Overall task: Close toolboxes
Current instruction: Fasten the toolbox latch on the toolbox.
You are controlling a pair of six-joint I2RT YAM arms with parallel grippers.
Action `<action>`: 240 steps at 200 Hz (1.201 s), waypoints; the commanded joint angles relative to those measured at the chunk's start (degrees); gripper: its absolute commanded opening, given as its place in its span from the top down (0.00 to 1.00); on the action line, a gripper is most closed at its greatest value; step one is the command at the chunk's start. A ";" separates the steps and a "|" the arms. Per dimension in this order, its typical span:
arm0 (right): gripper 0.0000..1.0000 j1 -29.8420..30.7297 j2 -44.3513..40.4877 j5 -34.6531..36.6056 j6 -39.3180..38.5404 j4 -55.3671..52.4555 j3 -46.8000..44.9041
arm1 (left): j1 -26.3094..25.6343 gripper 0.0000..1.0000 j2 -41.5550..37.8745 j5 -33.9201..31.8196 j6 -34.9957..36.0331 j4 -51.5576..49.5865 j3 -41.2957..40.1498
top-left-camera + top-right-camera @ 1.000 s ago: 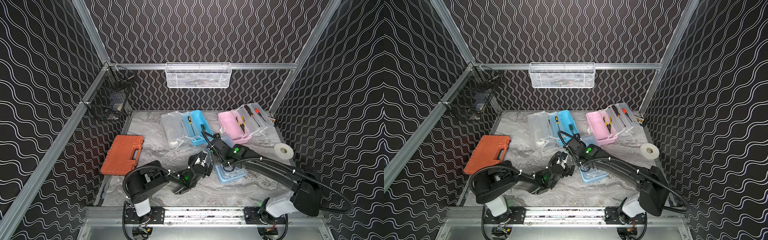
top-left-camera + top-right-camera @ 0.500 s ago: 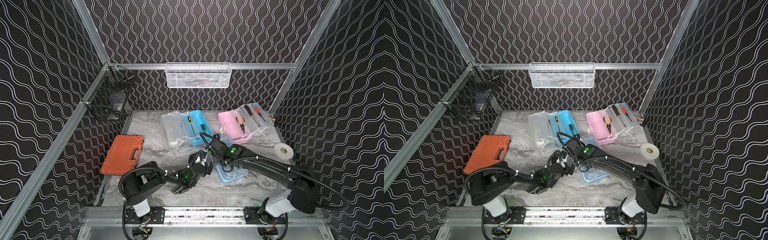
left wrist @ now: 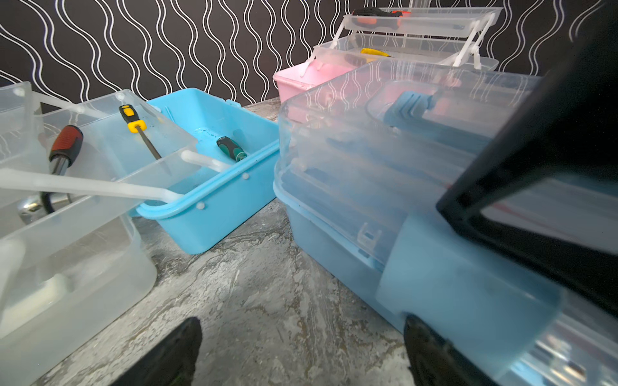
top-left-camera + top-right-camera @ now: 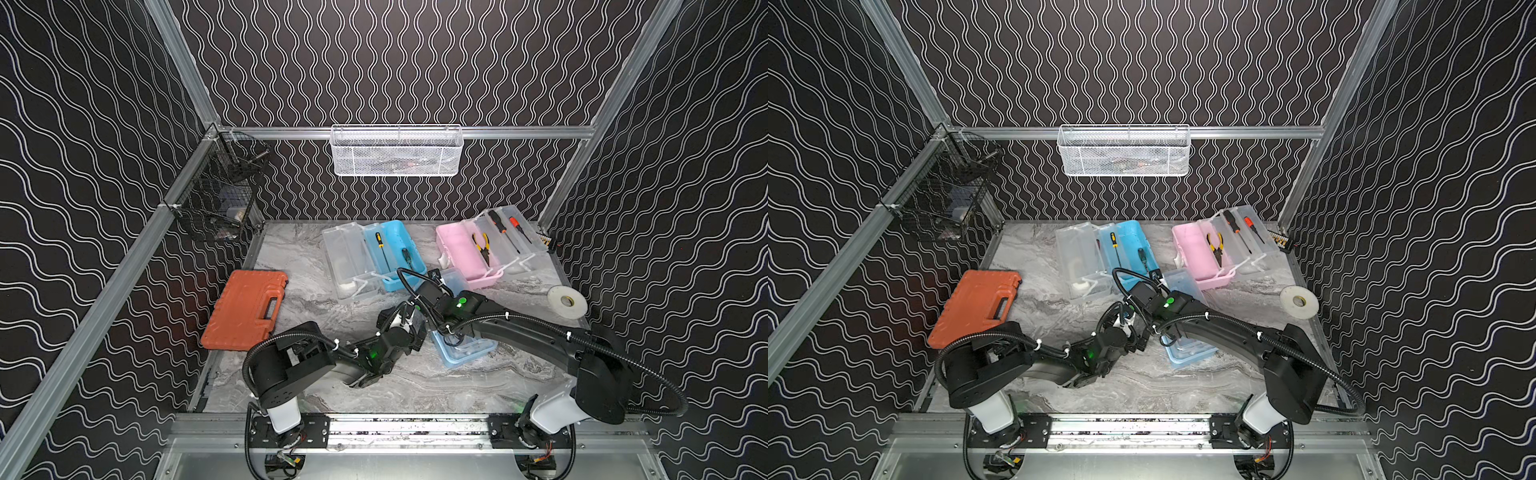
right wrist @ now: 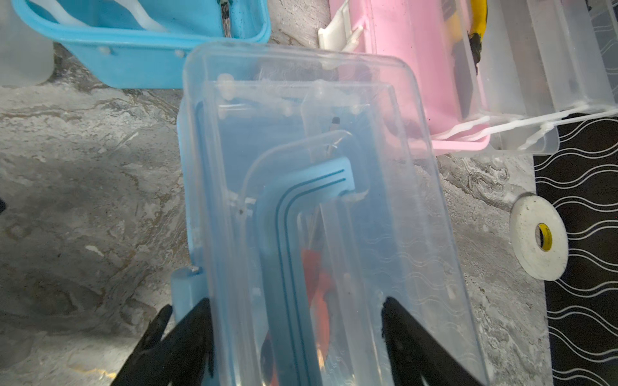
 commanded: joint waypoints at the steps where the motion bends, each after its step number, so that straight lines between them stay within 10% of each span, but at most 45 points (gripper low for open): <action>1: 0.19 0.11 0.72 -3.65 0.79 -2.78 -1.52 | -0.07 0.01 -0.11 2.17 -0.10 3.36 0.71; 240: 0.18 0.55 -7.51 -13.92 0.73 1.25 -3.51 | -0.07 0.01 5.38 2.36 -4.74 7.85 0.01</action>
